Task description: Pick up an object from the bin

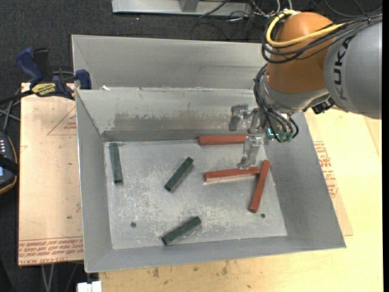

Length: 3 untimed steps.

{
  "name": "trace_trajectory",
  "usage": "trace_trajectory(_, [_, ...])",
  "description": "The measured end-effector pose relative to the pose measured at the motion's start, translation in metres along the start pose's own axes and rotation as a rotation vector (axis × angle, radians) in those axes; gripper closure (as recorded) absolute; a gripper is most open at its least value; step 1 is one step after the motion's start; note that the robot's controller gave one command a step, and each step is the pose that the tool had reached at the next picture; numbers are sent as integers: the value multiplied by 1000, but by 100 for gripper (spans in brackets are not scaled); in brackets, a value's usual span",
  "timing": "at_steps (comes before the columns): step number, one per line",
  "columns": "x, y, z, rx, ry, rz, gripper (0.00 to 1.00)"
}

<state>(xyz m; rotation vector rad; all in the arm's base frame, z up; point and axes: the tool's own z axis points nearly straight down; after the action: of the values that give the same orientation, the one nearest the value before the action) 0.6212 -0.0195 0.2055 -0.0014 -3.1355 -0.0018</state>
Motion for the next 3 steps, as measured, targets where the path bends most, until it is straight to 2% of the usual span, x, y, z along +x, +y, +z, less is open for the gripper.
trace_trajectory(1, [-1, 0, -5, 0, -8, 0, 0])
trace_trajectory(2, [1, -24, 58, 0, -13, -3, 0])
trace_trajectory(3, [9, -61, 69, -1, -3, 37, 0])
